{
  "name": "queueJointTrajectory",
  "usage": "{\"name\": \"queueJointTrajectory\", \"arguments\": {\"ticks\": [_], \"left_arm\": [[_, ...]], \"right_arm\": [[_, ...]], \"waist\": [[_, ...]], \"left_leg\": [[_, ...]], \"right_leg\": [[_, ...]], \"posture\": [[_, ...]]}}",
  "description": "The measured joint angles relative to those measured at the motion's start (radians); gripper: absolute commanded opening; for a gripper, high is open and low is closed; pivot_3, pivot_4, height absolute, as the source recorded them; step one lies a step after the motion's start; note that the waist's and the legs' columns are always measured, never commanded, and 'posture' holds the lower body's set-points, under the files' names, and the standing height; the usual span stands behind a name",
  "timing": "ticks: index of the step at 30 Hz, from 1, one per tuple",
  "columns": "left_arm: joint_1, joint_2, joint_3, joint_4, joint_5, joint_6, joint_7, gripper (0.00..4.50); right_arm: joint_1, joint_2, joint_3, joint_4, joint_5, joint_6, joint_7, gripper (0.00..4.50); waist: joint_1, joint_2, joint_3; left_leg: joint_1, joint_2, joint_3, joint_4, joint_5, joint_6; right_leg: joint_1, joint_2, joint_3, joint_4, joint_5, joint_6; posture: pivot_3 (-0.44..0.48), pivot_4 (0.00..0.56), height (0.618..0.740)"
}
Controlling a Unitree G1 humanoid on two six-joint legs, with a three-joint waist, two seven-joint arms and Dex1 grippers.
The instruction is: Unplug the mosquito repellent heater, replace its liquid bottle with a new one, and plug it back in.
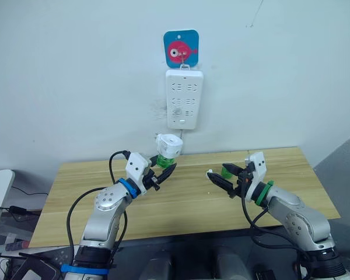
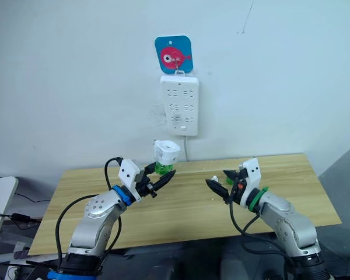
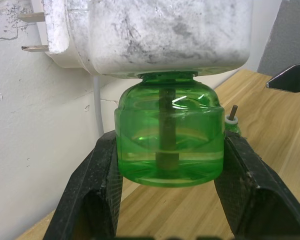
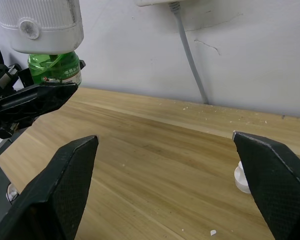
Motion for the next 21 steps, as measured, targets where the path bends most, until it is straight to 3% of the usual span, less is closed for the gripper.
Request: {"name": "queueJointTrajectory", "arguments": {"ticks": [21], "left_arm": [[0.000,0.000,0.000,0.000,-0.004,0.000,-0.001,2.21]], "right_arm": [[0.001,0.006,-0.009,-0.022,0.000,0.003,0.000,4.50]], "waist": [[0.000,0.000,0.000]], "left_leg": [[0.000,0.000,0.000,0.000,0.000,0.000]], "right_leg": [[0.000,0.000,0.000,0.000,0.000,0.000]], "posture": [[-0.007,0.132,0.740]]}}
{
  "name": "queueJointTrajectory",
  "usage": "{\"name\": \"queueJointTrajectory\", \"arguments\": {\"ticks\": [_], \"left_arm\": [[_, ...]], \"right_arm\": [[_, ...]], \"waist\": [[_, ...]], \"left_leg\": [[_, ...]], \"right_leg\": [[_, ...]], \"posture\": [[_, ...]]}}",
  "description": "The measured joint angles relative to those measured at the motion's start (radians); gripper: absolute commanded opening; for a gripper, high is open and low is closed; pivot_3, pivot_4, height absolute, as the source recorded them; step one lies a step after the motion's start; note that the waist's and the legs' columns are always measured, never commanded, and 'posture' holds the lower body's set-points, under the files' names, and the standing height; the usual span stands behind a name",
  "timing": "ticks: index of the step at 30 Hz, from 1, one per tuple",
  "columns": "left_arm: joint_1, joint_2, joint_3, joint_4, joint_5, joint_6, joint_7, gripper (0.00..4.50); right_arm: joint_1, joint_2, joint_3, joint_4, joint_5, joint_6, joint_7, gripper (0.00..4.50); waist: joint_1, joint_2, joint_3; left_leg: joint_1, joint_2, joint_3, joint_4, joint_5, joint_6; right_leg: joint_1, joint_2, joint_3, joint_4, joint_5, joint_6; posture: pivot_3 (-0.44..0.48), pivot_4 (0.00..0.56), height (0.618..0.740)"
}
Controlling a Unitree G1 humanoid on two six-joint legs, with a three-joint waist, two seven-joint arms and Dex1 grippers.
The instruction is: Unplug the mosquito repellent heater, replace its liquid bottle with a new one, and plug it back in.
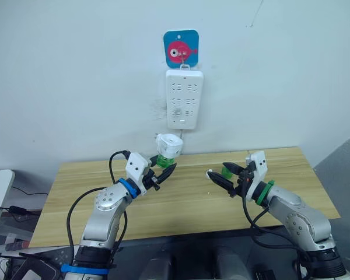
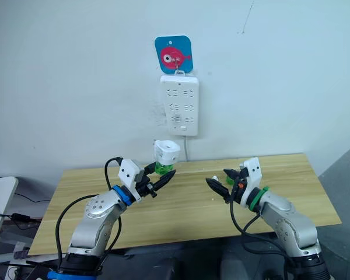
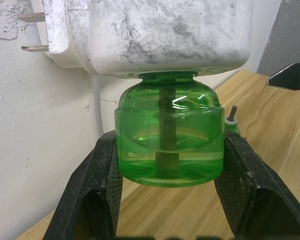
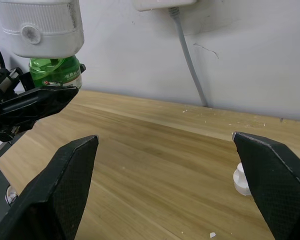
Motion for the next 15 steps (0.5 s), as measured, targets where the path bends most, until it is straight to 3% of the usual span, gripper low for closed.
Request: {"name": "queueJointTrajectory", "arguments": {"ticks": [15], "left_arm": [[0.000,0.000,-0.001,0.000,-0.001,0.000,0.000,2.21]], "right_arm": [[0.002,0.001,0.000,-0.007,0.000,0.011,0.000,4.50]], "waist": [[0.000,0.000,0.000]], "left_leg": [[0.000,0.000,0.000,0.000,0.000,0.000]], "right_leg": [[0.000,0.000,0.000,0.000,0.000,0.000]], "posture": [[-0.006,0.133,0.740]]}}
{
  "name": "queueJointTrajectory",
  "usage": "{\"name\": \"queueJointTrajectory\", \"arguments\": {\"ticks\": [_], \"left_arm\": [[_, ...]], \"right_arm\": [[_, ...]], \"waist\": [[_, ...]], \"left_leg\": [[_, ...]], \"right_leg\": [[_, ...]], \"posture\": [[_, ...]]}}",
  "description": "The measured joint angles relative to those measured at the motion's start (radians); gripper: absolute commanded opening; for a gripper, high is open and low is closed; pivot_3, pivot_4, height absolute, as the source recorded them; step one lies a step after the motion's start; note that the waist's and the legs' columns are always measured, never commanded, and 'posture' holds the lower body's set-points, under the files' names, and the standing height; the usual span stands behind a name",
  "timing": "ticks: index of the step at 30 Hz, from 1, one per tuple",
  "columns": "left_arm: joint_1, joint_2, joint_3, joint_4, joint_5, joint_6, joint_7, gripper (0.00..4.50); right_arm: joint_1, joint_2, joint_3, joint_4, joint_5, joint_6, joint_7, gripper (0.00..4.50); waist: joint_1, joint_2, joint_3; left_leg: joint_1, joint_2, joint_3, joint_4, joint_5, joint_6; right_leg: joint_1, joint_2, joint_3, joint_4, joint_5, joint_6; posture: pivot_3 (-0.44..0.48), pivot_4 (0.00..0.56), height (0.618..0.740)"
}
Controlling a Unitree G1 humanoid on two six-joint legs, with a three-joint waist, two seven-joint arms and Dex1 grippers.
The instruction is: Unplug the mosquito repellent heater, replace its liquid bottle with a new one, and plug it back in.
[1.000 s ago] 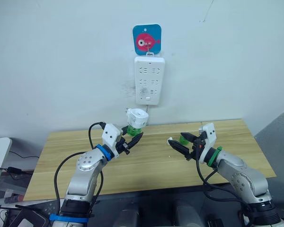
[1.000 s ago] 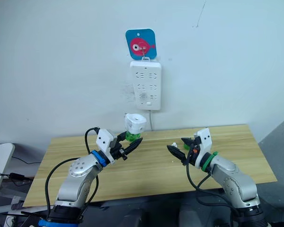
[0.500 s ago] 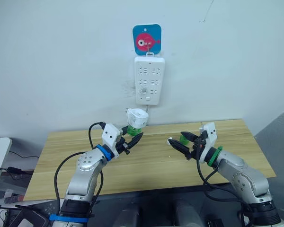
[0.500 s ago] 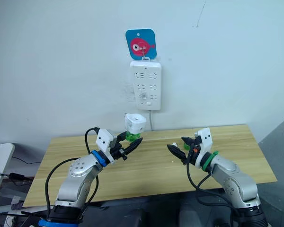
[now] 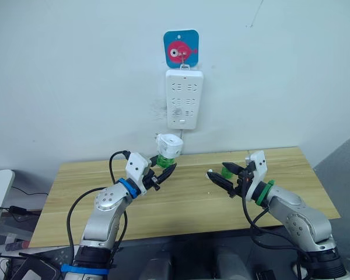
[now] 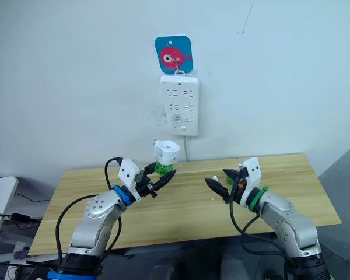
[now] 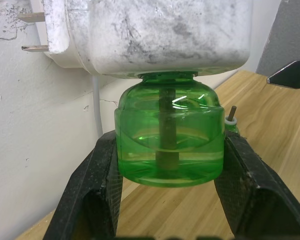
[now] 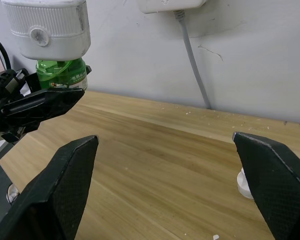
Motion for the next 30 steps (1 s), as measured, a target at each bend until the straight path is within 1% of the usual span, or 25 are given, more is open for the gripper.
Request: {"name": "queueJointTrajectory", "arguments": {"ticks": [9,14,16,22,30], "left_arm": [[-0.002,0.000,-0.004,0.000,0.001,0.000,0.001,2.21],[-0.031,-0.012,-0.037,0.000,0.001,0.000,-0.001,2.21],[-0.039,-0.020,-0.043,0.000,0.001,0.000,0.000,2.21],[-0.062,-0.043,-0.076,0.000,0.003,0.000,0.015,2.21],[-0.068,-0.051,-0.089,0.000,0.005,0.000,0.036,2.21]], "right_arm": [[-0.010,0.011,0.000,-0.019,0.017,0.034,0.000,4.50],[-0.122,0.126,0.003,-0.080,0.088,0.111,-0.060,4.50],[-0.149,0.156,0.008,-0.082,0.098,0.126,-0.078,4.50],[-0.200,0.221,0.032,-0.030,0.079,0.137,-0.109,4.50],[-0.262,0.296,0.042,0.028,0.059,0.120,-0.120,4.50]], "waist": [[0.000,0.000,0.000],[-0.001,0.000,0.000],[0.000,0.000,0.000],[-0.001,0.000,0.000],[-0.003,0.000,0.000]], "left_leg": [[0.000,0.000,0.000,0.000,0.000,0.000],[0.000,0.000,-0.001,0.000,0.000,0.000],[0.000,0.000,-0.001,0.000,0.000,0.000],[0.000,0.000,-0.001,0.000,0.000,0.000],[0.000,0.000,-0.001,-0.001,0.000,0.000]], "right_leg": [[0.000,0.000,0.000,0.000,0.000,0.000],[0.000,0.000,-0.001,0.000,0.000,0.000],[0.000,0.000,-0.001,0.000,0.000,0.000],[0.000,0.000,-0.001,0.000,0.000,0.000],[-0.001,0.000,0.000,0.000,0.000,0.000]], "posture": [[-0.006,0.129,0.740],[-0.006,0.129,0.740],[-0.007,0.122,0.740],[0.000,0.118,0.740],[0.007,0.121,0.740]]}}
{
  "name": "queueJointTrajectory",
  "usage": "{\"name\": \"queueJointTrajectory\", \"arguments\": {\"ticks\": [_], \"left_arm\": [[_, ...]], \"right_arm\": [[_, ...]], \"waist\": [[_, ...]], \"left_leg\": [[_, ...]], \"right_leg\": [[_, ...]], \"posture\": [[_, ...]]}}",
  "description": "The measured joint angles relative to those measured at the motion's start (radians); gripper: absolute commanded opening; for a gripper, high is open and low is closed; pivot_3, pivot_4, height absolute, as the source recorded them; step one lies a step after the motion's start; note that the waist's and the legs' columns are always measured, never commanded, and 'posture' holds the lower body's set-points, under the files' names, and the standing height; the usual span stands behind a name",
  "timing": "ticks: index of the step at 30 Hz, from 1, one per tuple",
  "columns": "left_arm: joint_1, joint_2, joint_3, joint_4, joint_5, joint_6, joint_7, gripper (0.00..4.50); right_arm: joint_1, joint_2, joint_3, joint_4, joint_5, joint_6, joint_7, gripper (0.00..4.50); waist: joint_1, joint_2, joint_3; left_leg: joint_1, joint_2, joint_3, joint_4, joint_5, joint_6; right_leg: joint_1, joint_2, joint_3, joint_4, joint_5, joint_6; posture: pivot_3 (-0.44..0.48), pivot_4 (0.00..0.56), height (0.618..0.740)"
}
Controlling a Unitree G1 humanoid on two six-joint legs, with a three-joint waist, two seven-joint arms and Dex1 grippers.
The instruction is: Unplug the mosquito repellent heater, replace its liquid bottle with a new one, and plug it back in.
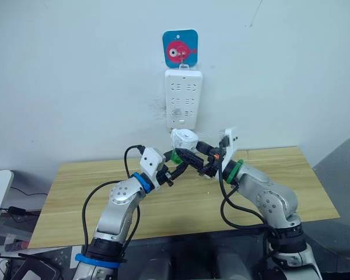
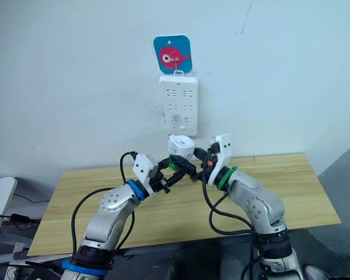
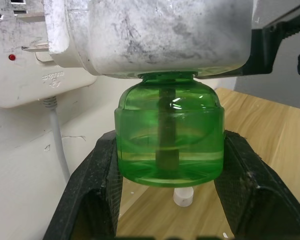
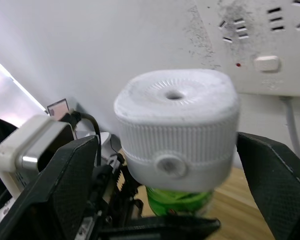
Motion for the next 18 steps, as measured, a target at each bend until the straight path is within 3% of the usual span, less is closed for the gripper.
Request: {"name": "queueJointTrajectory", "arguments": {"ticks": [11,14,17,18], "left_arm": [[-0.002,0.000,-0.014,0.000,0.001,0.000,0.006,2.21],[-0.006,0.000,-0.015,0.000,0.001,0.000,0.006,2.21],[-0.008,-0.001,-0.012,0.000,0.003,0.000,0.015,2.21],[-0.009,0.000,-0.012,0.000,0.003,0.000,0.017,2.21]], "right_arm": [[-0.050,0.029,0.001,0.071,-0.055,-0.037,0.006,4.50],[-0.053,0.034,0.001,0.088,-0.063,-0.046,0.009,3.98],[-0.053,0.043,-0.005,0.092,-0.070,-0.055,0.009,3.04],[-0.054,0.044,-0.006,0.093,-0.071,-0.057,0.009,2.98]], "waist": [[0.000,0.000,0.000],[0.000,0.000,0.000],[0.000,0.000,0.000],[0.000,0.000,0.000]], "left_leg": [[0.000,0.000,0.000,0.000,0.000,0.000],[0.000,0.000,0.000,0.000,0.000,0.000],[0.000,0.000,0.000,0.000,0.000,0.000],[0.000,0.000,0.000,0.000,0.000,0.000]], "right_leg": [[0.000,0.000,0.000,0.000,0.000,0.000],[0.000,0.000,0.000,0.000,0.000,0.000],[0.000,0.000,0.000,0.000,0.000,0.000],[0.000,0.000,0.000,0.000,0.000,0.000]], "posture": [[0.011,0.119,0.740],[0.012,0.118,0.740],[0.013,0.117,0.740],[0.014,0.117,0.740]]}}
